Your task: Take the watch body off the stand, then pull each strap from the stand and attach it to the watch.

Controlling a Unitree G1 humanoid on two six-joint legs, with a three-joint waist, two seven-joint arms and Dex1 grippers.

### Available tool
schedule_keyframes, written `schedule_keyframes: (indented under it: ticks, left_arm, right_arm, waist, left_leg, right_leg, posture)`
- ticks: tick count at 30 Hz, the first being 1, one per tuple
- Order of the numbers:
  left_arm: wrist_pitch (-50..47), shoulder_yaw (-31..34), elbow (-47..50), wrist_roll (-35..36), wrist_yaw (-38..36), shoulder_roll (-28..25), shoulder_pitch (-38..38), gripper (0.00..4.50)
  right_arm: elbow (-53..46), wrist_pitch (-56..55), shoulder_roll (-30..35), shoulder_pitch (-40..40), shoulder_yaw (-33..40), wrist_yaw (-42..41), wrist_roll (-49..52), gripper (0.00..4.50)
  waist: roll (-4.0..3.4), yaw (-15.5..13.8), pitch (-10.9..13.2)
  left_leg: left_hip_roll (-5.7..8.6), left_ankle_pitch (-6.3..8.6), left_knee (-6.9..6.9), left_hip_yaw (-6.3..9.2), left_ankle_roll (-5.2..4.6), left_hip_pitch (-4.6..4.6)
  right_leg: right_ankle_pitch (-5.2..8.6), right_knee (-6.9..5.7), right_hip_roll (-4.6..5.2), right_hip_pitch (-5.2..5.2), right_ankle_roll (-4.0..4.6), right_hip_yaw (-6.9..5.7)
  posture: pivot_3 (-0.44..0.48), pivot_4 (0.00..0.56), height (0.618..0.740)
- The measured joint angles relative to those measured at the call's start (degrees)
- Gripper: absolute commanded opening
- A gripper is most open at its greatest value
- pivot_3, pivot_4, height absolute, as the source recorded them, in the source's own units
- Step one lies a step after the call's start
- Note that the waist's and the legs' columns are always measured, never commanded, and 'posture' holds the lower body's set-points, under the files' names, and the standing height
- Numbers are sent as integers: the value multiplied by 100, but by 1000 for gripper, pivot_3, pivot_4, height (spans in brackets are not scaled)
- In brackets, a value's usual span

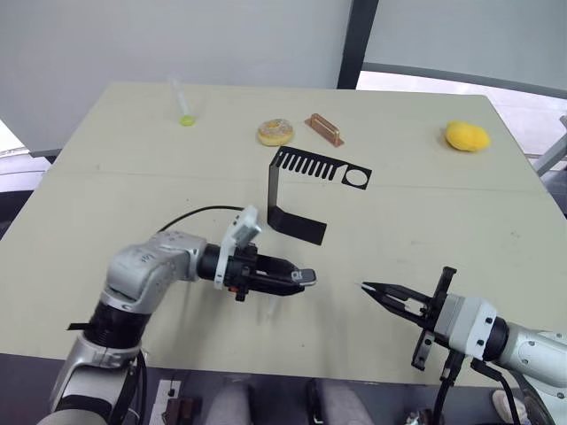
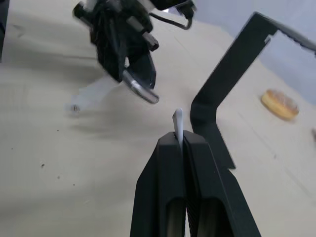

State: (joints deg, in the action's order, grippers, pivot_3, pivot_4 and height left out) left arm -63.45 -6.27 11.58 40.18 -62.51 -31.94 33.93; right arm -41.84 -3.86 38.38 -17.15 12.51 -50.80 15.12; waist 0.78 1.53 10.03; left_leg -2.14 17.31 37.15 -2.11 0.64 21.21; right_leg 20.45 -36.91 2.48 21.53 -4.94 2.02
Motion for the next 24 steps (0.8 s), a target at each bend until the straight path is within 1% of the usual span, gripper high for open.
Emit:
schedule_keyframes:
  ticks: [3, 6, 9, 14, 24]
  left_arm:
    - [-1136, 187, -318, 608, 15, -183, 352, 1577]
    - [-1554, 186, -419, 783, 109, -169, 369, 1577]
    - [-1878, 201, -587, 849, 372, 30, 407, 1577]
    - [-1992, 188, -588, 899, 661, 123, 413, 1577]
    - [-2109, 200, -531, 1007, 1039, 434, 467, 1577]
  right_arm:
    - [-104, -317, 43, 31, -107, 1, -378, 0]
    - [-105, -487, 83, 60, -166, 15, -633, 0]
    - [-103, -638, 77, 85, -330, 85, -906, 0]
    - [-91, -748, 52, 84, -361, 223, -1117, 0]
    - [169, -761, 22, 292, -624, 350, -1170, 0]
  waist:
    - [2, 0, 2]
    - [3, 0, 2]
    - [4, -5, 3]
    - [4, -1, 3]
    - [5, -6, 3]
  left_leg:
    - [8, -8, 2, 1, 14, -1]
    - [8, -14, 2, 0, 25, 0]
    - [9, -15, 4, 1, 28, 0]
    - [10, -18, 3, 0, 32, -2]
    - [12, -18, 4, 0, 33, -1]
  right_leg:
    - [2, -2, 1, 1, -4, 2]
    - [3, -2, 2, 1, -4, 3]
    - [3, -2, 2, 1, -4, 4]
    - [3, -5, 3, 2, -4, 5]
    - [3, -5, 5, 2, -3, 6]
  posture:
    - [0, 150, 740]
    - [0, 150, 740]
    - [0, 150, 740]
    - [0, 150, 740]
    - [0, 150, 740]
